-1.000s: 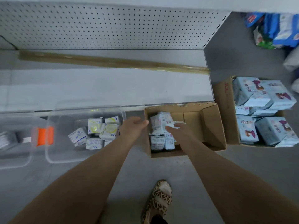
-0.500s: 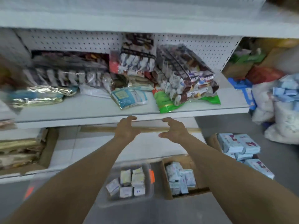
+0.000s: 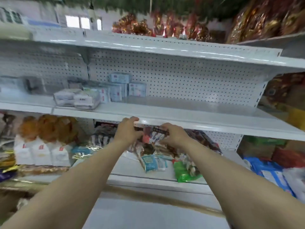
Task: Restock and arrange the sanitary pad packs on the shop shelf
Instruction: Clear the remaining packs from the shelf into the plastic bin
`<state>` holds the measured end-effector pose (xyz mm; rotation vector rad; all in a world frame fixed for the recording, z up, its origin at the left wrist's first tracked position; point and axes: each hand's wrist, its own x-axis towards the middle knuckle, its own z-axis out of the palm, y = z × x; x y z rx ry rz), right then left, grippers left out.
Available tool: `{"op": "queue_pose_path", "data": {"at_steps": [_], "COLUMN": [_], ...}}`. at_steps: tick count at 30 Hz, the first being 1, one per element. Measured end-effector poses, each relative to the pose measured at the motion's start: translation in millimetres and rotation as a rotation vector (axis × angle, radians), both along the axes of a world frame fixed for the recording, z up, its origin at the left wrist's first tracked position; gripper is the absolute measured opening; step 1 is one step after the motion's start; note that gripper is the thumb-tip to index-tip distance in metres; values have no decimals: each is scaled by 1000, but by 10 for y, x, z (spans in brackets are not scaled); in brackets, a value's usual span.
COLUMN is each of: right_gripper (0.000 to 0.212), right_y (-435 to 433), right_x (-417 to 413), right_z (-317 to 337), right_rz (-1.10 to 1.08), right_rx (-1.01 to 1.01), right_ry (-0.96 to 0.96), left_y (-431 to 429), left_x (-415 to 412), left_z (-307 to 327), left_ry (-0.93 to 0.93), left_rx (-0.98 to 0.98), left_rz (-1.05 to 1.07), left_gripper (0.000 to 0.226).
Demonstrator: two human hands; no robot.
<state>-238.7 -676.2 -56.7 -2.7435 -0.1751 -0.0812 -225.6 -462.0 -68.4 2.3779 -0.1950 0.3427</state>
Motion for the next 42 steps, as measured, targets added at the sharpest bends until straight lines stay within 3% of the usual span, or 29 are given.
{"op": "queue_pose_path", "data": {"at_steps": [12, 21, 26, 29, 34, 42], "right_gripper": [80, 75, 80, 80, 77, 90], "right_y": [541, 1280, 1763, 2026, 2376, 2651], "right_x": [436, 1328, 1793, 1992, 2248, 2467], "right_z": [768, 848, 847, 856, 867, 844], "right_rz": [57, 4, -39, -18, 48, 24], "right_rx": [122, 318, 494, 548, 623, 720], "right_ry": [-67, -22, 2, -3, 32, 80], "left_y": [813, 1852, 2143, 2162, 2219, 2282], "left_x": [184, 1154, 1534, 1652, 1782, 1803], "left_z": [767, 786, 717, 697, 620, 587], "left_ry": [-37, 149, 309, 376, 397, 396], "left_rx": [-91, -169, -362, -382, -514, -593], "left_rz": [206, 588, 385, 325, 263, 226], "left_gripper": [63, 94, 96, 97, 94, 89]}}
